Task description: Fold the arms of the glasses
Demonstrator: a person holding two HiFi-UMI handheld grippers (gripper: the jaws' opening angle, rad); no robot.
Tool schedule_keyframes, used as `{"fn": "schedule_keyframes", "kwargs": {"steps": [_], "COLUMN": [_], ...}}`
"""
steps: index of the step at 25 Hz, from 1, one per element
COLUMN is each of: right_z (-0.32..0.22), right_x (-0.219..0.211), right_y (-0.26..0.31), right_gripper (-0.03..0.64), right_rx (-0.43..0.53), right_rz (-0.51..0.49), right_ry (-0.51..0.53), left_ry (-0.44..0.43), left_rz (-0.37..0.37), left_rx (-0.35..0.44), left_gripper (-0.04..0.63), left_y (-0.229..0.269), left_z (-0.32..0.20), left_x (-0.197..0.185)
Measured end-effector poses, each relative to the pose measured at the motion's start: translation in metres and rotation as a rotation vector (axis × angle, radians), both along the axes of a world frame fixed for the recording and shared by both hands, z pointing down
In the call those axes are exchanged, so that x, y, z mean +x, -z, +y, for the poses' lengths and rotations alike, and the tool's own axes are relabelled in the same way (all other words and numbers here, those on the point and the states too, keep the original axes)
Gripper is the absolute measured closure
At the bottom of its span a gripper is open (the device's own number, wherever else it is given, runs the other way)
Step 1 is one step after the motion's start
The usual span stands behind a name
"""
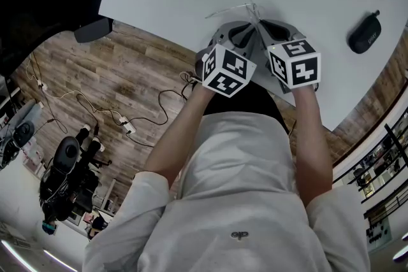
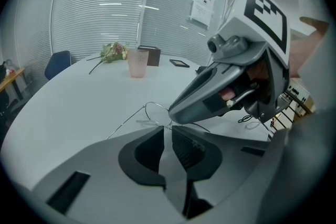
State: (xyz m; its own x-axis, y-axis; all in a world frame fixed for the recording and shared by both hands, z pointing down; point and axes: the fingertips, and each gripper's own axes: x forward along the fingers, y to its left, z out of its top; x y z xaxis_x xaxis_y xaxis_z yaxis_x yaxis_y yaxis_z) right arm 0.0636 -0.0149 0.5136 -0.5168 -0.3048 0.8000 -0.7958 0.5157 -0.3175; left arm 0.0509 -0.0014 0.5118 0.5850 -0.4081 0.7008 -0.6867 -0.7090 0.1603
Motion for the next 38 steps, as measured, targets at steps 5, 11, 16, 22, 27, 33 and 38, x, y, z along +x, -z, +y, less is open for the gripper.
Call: {"fn": "schedule_keyframes", "kwargs": {"steps": [5, 11, 16, 22, 27, 33, 38], "right_z": [0.000, 0.000, 0.000, -0.003, 0.003, 0.000, 0.001], "right_x": [-0.001, 0.001, 0.004, 0.004, 0.004, 0.005, 0.007], "right_y": [-0.001, -0.001, 0.001, 0.002, -0.003, -0.001, -0.001], "right_gripper": [0.598, 0.598, 0.598, 0.598, 0.598, 0.598, 0.598], "right_rx": [-0.002, -0.005, -0.005, -0.006, -0.005, -0.008, -0.009], "right_rz": [0.001, -0.001, 0.000, 0.008, 0.006, 0.013, 0.016], "right_ry": [0.002, 0.000, -0.002, -0.001, -0.005, -0.010, -0.016], "left_ry": [-0.014, -0.025, -0.028, -0.010, 0.004, 0.045, 0.051], "left_rz": [0.006, 0.008, -0.005, -0.019, -0.054, -0.091, -0.128], "left_rx": [0.001, 0.009, 0.014, 0.038, 0.081, 0.102, 0.099], "left_gripper": [0.535, 0.535, 0.535, 0.535, 0.535, 0.535, 0.535], "left_y": [-0.001, -0.001, 0.003, 0.015, 0.020, 0.023, 0.015], "left_z": [-0.001, -0.002, -0.001, -0.006, -0.009, -0.026, -0.032], "left_x": [0.002, 0.004, 0.001, -0.019, -0.039, -0.066, -0.078]}}
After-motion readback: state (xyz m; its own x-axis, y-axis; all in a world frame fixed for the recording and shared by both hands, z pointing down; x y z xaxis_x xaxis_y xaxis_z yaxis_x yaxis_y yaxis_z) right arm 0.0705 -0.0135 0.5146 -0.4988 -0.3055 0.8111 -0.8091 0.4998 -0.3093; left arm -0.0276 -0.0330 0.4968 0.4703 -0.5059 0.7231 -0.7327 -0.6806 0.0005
